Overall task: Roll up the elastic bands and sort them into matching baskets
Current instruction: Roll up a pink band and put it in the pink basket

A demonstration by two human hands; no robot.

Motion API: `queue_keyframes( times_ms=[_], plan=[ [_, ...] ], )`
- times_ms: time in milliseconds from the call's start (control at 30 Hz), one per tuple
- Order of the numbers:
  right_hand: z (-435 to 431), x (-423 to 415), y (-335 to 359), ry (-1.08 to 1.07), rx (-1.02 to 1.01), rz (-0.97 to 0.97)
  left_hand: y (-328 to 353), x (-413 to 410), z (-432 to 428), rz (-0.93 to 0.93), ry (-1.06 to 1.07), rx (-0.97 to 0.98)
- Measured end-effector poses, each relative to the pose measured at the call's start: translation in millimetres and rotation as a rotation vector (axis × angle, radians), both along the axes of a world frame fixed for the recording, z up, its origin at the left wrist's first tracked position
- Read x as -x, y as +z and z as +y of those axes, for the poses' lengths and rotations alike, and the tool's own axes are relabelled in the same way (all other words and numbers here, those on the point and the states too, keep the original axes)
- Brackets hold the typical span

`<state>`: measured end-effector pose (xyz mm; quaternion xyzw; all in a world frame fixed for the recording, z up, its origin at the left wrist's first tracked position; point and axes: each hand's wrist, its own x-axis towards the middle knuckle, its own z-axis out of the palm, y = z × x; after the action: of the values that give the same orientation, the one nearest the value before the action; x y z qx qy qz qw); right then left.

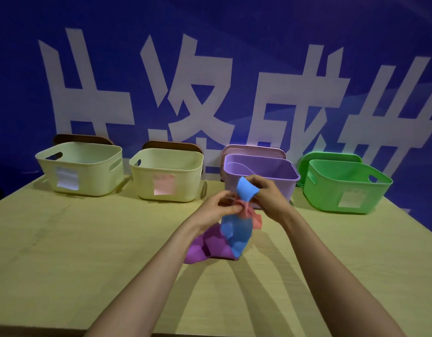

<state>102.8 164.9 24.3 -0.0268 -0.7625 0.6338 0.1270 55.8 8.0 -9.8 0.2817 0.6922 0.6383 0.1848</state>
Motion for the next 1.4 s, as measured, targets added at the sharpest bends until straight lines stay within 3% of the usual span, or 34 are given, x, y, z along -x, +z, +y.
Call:
queue_keyframes(
  times_ms=[133, 233, 333, 400, 567, 700, 833, 1000, 1067, 1133, 1233, 1300, 1400],
  plan=[
    [11, -7, 2, 0.209, 0.253, -0.089, 4, 10, -6, 0.061, 0.095, 0.070],
    [12, -7, 3, 0.243, 0.358, -0.088, 6, 12, -9, -0.072, -0.067, -0.018],
    [11, -4, 2, 0.235, 0.450, -0.080, 11, 11, -9, -0.238, 0.073, -0.226],
    [10, -2, -2, 0.207, 0.412, -0.100, 12, 15, -9, -0.323, 0.143, -0.306],
    [-3, -4, -4, 0.172, 0.270, -0.076, 14, 17, -5, -0.310, 0.143, -0.297],
    [-17, 0, -6, 0.017, -0.052, -0.050, 15, 15, -6, -0.255, 0.174, -0.250],
    [-9, 4, -5, -0.002, 0.064, 0.038, 17, 27, -20, -0.513, 0.176, -0.440],
    [-15, 7, -6, 0.017, 0.261, -0.146, 21, 20, -26, -0.705, 0.112, -0.600],
    [-23, 10, -8, -0.005, 0.166, -0.233, 21, 16, -22, -0.731, 0.115, -0.577],
    [-30, 13, -11, -0.066, 0.049, -0.202, 16, 17, -15, -0.670, 0.184, -0.484],
    [-33, 13, -12, -0.236, -0.095, 0.167, 10, 21, -10, -0.467, 0.314, -0.364],
    [-34, 10, -8, -0.191, -0.209, 0.290, 10, 21, -12, -0.402, 0.360, -0.324],
    [-34, 13, -11, -0.036, -0.490, 0.080, 12, 22, -15, -0.406, 0.332, -0.347]
  ],
)
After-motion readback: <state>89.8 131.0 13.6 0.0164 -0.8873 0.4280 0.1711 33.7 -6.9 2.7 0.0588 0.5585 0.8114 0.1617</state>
